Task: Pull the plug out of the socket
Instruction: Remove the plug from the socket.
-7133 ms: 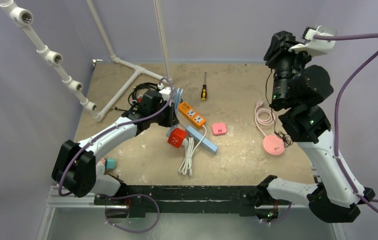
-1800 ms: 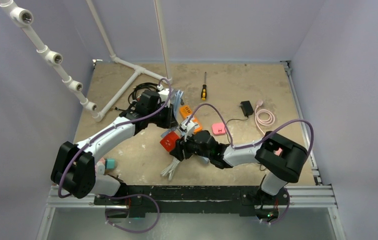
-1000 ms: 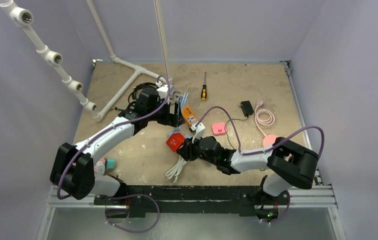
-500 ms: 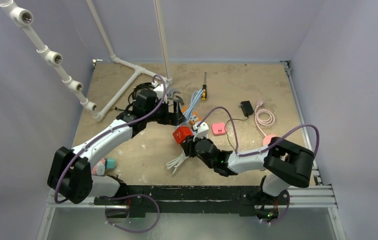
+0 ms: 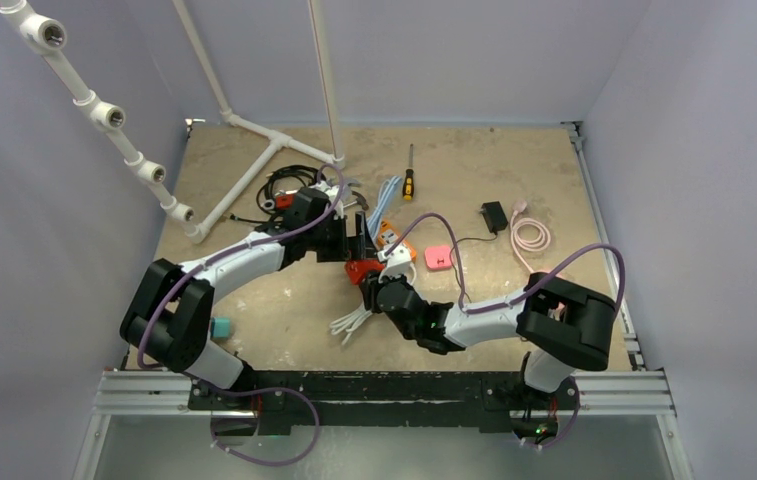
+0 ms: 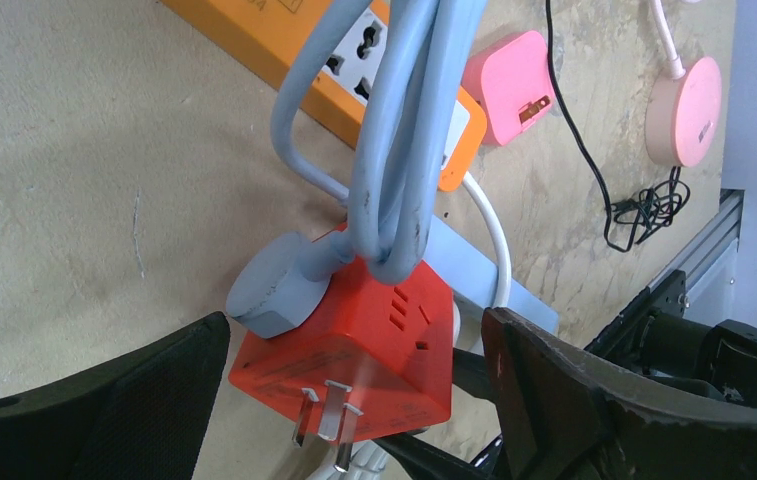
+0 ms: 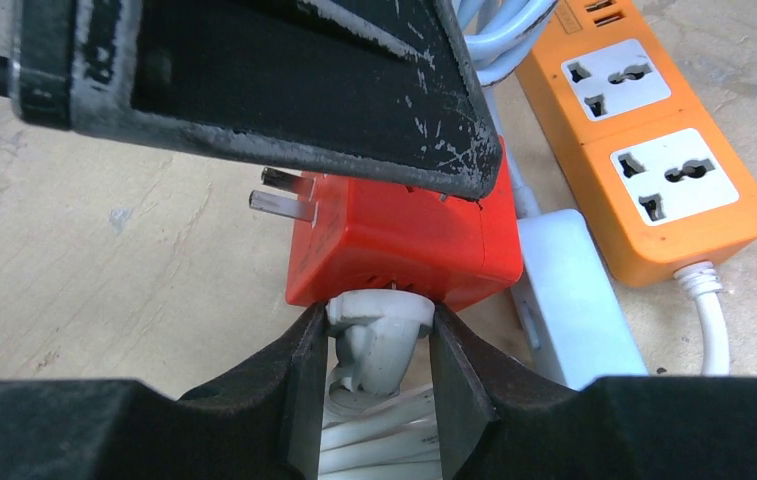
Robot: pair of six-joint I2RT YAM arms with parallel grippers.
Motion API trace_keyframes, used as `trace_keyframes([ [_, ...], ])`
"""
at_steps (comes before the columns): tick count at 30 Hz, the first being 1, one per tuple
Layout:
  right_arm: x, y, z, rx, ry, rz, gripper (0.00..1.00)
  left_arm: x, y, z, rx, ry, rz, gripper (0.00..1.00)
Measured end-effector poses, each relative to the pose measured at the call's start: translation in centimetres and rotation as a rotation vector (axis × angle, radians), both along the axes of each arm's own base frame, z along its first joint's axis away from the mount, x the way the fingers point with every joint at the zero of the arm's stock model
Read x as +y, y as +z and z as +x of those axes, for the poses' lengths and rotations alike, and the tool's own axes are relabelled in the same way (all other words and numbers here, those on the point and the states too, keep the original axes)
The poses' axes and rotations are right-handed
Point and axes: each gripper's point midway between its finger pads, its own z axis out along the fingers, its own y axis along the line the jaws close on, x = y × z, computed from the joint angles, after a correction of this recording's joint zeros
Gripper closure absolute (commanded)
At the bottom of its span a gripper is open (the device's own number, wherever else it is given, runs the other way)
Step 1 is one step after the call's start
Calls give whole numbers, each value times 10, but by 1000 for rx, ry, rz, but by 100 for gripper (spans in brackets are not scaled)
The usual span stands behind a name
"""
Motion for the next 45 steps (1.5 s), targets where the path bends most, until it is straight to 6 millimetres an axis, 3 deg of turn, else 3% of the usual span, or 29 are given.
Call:
trace_keyframes([
  [16, -8, 13, 13, -51, -106, -10, 100, 3, -2, 4, 15, 53, 9, 2],
  [32, -2, 10, 8, -22, -81, 26, 100, -1, 6, 3, -5, 32, -18, 2],
  [35, -2, 12, 4, -12, -60, 28, 100, 0, 15, 5, -41, 29, -21, 2],
  [40, -11, 32, -3, 8, 6, 73, 100, 6, 33, 7, -128, 20, -6, 3],
  [45, -25, 55, 13, 41, 81, 138, 100, 16, 79, 8, -304, 12, -12, 4],
])
